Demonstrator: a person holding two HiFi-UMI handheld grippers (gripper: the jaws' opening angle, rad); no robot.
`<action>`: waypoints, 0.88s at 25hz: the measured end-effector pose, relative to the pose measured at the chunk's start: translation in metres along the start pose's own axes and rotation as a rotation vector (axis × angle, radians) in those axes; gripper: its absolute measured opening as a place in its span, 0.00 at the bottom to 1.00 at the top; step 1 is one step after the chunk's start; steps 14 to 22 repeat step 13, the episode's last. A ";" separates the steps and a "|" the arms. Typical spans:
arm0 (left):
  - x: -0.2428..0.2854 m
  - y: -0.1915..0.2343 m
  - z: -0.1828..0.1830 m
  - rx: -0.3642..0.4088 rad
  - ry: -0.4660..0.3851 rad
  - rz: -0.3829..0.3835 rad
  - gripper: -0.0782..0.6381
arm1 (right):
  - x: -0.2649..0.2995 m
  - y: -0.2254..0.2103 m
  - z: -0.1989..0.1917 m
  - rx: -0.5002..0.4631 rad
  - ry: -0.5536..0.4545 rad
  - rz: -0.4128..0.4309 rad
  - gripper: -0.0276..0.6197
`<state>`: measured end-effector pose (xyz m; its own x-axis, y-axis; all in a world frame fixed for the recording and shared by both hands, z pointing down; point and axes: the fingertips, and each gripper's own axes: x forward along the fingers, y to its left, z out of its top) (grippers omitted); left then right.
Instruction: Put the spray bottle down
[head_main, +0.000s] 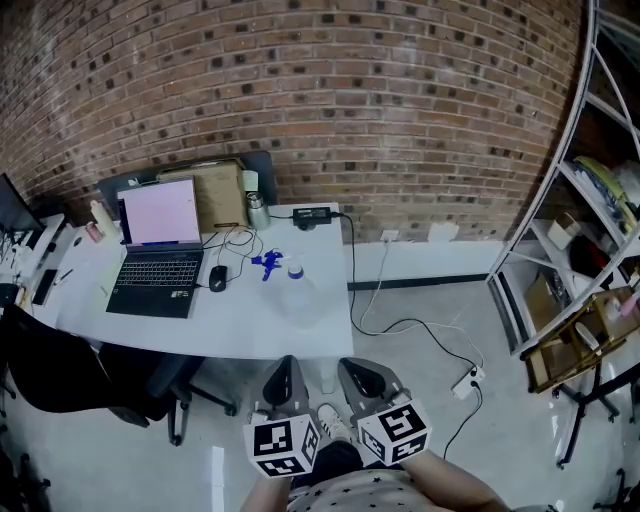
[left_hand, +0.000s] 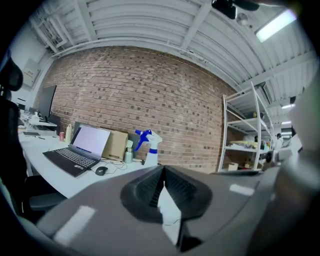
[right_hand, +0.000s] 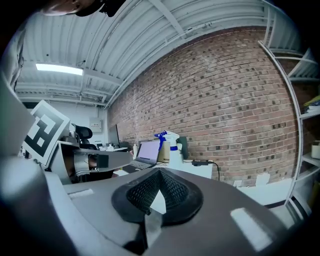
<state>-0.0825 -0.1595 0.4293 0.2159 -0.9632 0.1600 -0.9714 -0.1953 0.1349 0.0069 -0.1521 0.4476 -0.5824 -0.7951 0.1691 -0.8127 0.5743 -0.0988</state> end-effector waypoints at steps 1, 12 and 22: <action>0.000 0.000 0.000 0.004 -0.001 -0.002 0.12 | 0.000 0.001 0.000 0.000 0.000 -0.001 0.04; 0.002 0.004 -0.001 0.012 0.013 0.000 0.12 | 0.001 0.002 0.002 0.000 0.003 -0.010 0.04; 0.002 0.004 -0.001 0.012 0.014 -0.001 0.12 | 0.001 0.001 0.002 -0.001 0.003 -0.011 0.04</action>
